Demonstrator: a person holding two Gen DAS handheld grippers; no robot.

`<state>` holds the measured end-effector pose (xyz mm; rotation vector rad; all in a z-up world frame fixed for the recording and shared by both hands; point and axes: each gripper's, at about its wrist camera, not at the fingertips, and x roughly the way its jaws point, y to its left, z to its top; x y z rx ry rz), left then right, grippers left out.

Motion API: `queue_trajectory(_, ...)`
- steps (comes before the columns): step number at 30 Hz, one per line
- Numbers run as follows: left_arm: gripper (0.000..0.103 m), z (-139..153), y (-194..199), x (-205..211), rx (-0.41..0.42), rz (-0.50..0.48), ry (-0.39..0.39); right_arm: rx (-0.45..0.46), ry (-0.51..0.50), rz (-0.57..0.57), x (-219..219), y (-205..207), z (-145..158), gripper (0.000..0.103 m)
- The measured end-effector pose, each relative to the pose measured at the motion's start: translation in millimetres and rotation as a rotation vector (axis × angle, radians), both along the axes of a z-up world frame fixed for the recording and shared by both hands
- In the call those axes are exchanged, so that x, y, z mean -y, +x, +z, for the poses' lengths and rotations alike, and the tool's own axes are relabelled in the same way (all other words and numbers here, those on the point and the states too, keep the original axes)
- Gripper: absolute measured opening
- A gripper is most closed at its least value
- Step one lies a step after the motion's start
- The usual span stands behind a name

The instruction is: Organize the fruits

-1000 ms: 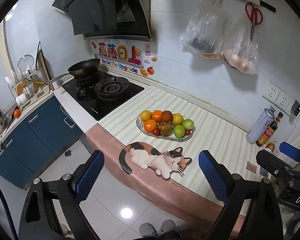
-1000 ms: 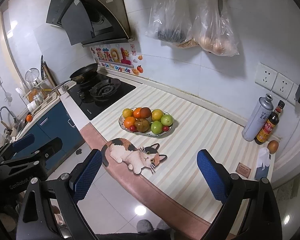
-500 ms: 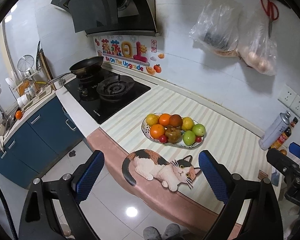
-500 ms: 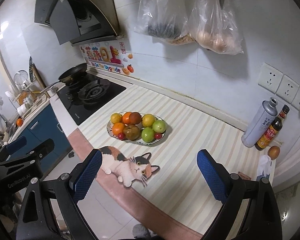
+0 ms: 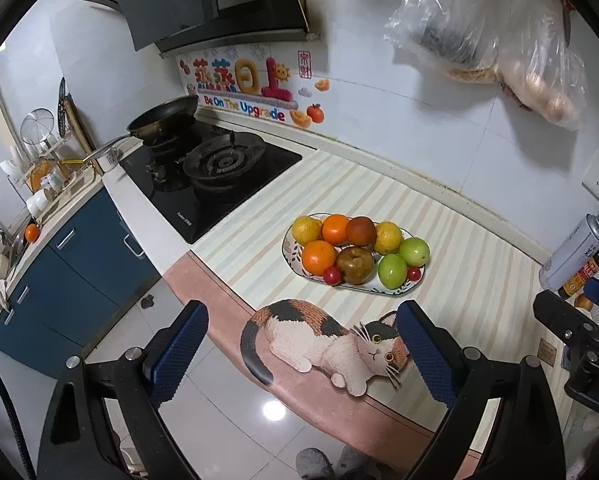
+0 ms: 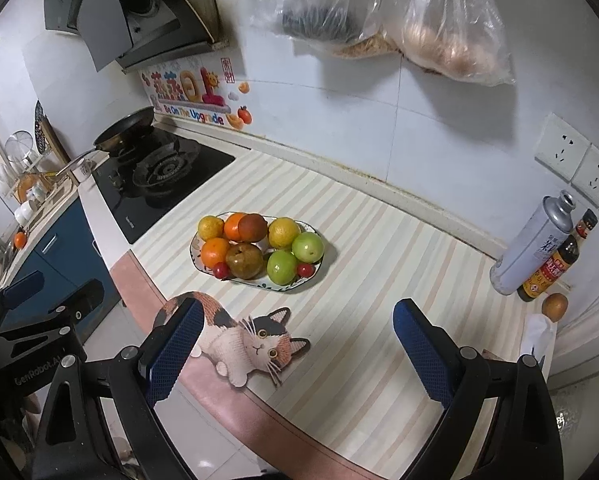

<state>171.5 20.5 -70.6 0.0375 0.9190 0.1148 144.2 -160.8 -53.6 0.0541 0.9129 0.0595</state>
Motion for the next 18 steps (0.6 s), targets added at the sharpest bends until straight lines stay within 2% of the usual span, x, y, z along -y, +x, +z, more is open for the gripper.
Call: queue_trajectory(18, 0.096, -9.5, 9.7, 1.8, -0.018, -0.013, -0.012, -0.021, -0.01, -0.02, -0.1, 3.5, -10.4, 0.098)
